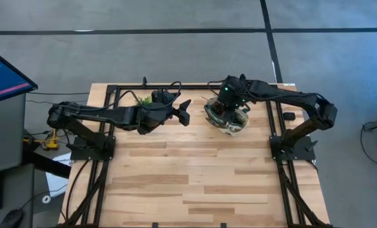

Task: Pick & Place Garden tools in Gardening bag
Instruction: Put the shear scissor into the gardening bag, then return to Home Position

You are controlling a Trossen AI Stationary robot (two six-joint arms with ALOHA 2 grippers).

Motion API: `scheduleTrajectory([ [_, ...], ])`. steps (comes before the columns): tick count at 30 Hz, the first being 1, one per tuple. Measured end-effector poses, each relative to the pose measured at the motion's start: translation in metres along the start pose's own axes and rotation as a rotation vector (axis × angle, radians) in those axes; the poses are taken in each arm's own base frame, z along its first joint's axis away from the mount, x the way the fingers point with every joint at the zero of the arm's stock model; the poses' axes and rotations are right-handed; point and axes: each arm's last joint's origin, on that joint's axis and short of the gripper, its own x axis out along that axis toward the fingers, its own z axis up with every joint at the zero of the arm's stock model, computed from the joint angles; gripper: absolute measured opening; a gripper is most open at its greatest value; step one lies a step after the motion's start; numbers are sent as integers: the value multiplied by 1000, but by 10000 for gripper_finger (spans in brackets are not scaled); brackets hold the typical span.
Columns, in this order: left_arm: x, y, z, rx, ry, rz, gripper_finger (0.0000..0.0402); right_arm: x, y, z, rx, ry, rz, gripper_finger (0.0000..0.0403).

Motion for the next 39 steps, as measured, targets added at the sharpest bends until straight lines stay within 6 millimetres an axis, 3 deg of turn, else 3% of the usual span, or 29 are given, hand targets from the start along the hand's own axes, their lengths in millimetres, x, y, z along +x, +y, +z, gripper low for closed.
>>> scheduleTrajectory([
  [4,0,0,0,1,0,0,246,-17,-1,-1,-39,-21,-6,169],
  [9,0,0,0,29,0,0,246,-59,-3,5,-41,-143,-30,179],
  [14,0,0,0,59,1,0,246,-109,-1,-1,-43,-300,-56,149],
  [20,1,-1,-1,64,35,-84,237,-155,4,-26,-10,-455,-72,78],
  [26,1,-2,0,106,54,-141,178,-188,10,-49,-33,-590,-19,6],
  [34,-19,12,17,148,66,-231,66,-210,16,-70,-55,-681,41,5],
  [39,-34,24,24,161,129,-331,8,-212,22,-77,-51,-655,77,6],
])
